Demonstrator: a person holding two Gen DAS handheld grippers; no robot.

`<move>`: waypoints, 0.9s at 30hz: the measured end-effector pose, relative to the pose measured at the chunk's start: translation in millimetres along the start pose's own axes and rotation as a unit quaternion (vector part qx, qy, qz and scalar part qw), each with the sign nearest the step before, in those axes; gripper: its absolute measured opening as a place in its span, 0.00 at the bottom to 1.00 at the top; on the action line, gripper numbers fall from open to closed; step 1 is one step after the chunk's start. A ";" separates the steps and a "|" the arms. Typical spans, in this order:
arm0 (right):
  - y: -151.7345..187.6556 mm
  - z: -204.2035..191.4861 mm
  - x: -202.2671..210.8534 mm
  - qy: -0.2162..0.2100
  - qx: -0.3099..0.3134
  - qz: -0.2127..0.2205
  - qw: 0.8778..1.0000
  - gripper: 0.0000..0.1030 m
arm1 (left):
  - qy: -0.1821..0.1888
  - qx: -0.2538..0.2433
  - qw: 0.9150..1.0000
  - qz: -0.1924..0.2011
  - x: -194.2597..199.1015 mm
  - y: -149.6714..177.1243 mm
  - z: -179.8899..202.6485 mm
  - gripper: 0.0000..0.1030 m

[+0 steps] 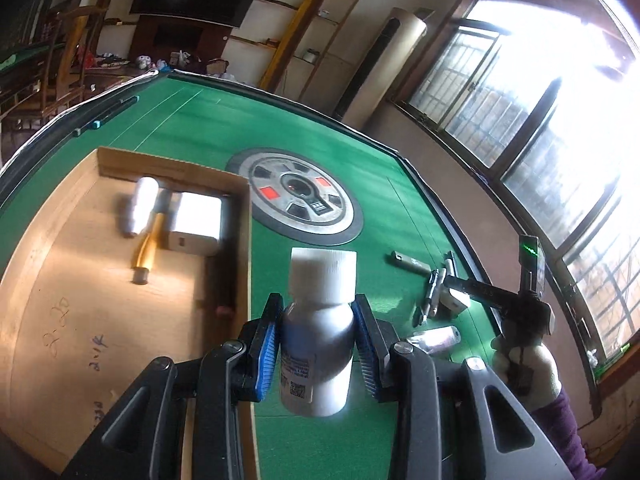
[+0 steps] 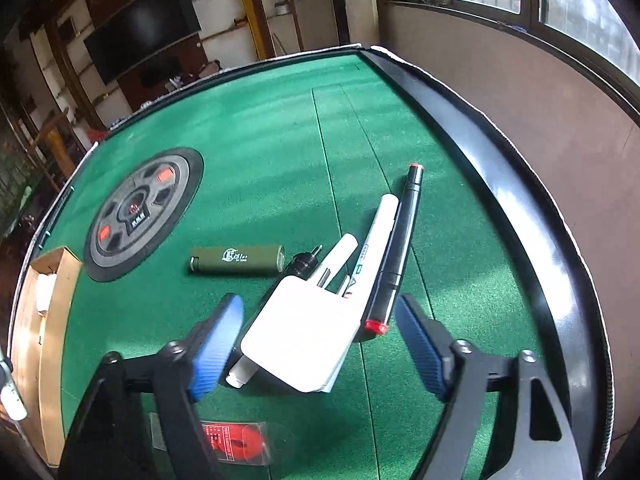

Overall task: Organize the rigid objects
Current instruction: 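Lift the labeled bottle toward the box with the left tool while the right tool grasps a white plug charger, then lower the bottle into the box and open the left tool while the right tool drops the plug charger in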

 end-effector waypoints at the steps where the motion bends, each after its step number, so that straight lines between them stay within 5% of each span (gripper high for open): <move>1: 0.8 -2.3 -4.2 0.004 0.002 -0.007 1.000 0.54 | -0.002 0.007 1.000 0.002 2.4 0.4 -6.5 0.35; 5: 2.4 -3.4 -5.1 0.028 0.011 -0.005 1.000 0.48 | -0.020 0.024 0.999 0.012 16.4 -0.4 -32.4 0.30; 12: 6.5 -2.0 23.6 -0.017 -0.012 0.007 1.000 0.43 | -0.027 0.064 0.997 0.036 40.6 -10.1 -77.4 0.30; 15: 5.4 -17.9 44.2 -0.060 -0.013 0.012 0.998 0.13 | -0.023 0.074 0.996 0.050 54.2 -15.8 -88.6 0.30; 27: 6.3 -116.2 77.6 -0.134 0.072 0.034 0.988 0.13 | -0.100 0.072 0.992 0.038 63.0 -33.0 -143.6 0.30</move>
Point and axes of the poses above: each gripper's, at about its wrist camera, not at the fingertips, and x roughly against the way its jaws point, z to its right, y to its underside, the point moved 9 cm from there along -x, roughly the way its jaws point, and after that the axes turned 3 degrees about -x, right-handed, at the moved point
